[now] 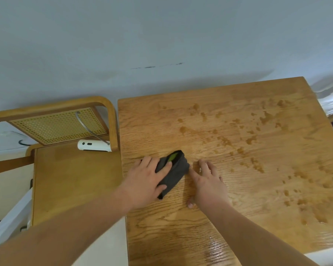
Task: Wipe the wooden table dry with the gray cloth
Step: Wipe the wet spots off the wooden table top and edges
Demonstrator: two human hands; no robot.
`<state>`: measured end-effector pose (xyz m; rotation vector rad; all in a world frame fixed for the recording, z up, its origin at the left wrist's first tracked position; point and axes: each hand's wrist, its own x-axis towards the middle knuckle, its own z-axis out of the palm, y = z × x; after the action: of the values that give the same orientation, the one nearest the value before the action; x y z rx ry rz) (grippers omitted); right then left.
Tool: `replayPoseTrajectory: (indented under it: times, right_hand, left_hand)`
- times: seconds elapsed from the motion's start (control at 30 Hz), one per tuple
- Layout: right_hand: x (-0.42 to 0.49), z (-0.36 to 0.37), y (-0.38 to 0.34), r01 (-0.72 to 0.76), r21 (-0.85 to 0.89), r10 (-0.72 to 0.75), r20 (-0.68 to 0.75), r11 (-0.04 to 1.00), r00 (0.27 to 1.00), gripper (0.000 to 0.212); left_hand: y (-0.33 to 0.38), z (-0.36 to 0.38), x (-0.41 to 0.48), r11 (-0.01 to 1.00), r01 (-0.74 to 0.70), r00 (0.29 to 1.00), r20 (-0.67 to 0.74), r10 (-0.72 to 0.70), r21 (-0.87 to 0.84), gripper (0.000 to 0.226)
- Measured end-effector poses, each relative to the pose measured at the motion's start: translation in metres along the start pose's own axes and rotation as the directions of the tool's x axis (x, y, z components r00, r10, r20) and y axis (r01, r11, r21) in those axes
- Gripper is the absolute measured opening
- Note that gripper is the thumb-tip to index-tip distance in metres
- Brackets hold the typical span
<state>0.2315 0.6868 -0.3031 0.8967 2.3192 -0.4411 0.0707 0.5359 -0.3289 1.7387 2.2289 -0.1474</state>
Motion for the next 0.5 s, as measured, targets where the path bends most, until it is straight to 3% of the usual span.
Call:
replayPoseTrajectory:
  times: [0.07, 0.13, 0.2, 0.23, 0.3, 0.37, 0.43, 0.5]
  right_hand:
    - [-0.001, -0.002, 0.004, 0.027, -0.001, -0.027, 0.014, 1.000, 1.000, 0.122]
    - [0.000, -0.009, 0.012, 0.050, 0.011, -0.050, 0.009, 0.999, 0.999, 0.112]
    - [0.003, -0.023, 0.024, 0.065, 0.066, -0.061, -0.053, 0.996, 0.997, 0.090]
    - [0.005, -0.031, 0.031, 0.064, 0.083, -0.056, -0.090, 0.995, 0.994, 0.081]
    - [0.015, -0.049, 0.045, 0.058, 0.068, -0.048, -0.144, 0.996, 0.988, 0.071]
    - [0.027, -0.064, 0.057, 0.064, 0.079, -0.051, -0.155, 0.995, 0.987, 0.065]
    - [0.036, -0.074, 0.066, 0.076, 0.144, -0.057, -0.132, 0.987, 0.990, 0.060]
    - [0.041, -0.079, 0.072, 0.089, 0.228, -0.063, -0.116, 0.970, 0.991, 0.057]
  left_hand:
    - [-0.015, -0.008, 0.022, 0.997, 0.022, 1.000, 0.007, -0.023, 0.071, 0.065]
    - [-0.019, -0.019, 0.047, 0.962, 0.270, 0.963, -0.006, -0.271, -0.026, 0.063]
    - [-0.006, -0.026, 0.064, 0.815, 0.539, 0.835, 0.007, -0.550, -0.211, 0.063]
    - [0.009, -0.026, 0.069, 0.754, 0.606, 0.784, 0.031, -0.620, -0.253, 0.065]
    - [0.043, -0.021, 0.070, 0.778, 0.588, 0.802, 0.038, -0.596, -0.219, 0.071]
    - [0.065, -0.020, 0.067, 0.904, 0.401, 0.916, 0.055, -0.397, -0.145, 0.075]
    - [0.053, -0.026, 0.075, 0.961, 0.255, 0.965, 0.086, -0.247, -0.106, 0.072]
    - [0.028, -0.030, 0.092, 0.925, 0.360, 0.933, 0.073, -0.353, -0.123, 0.068]
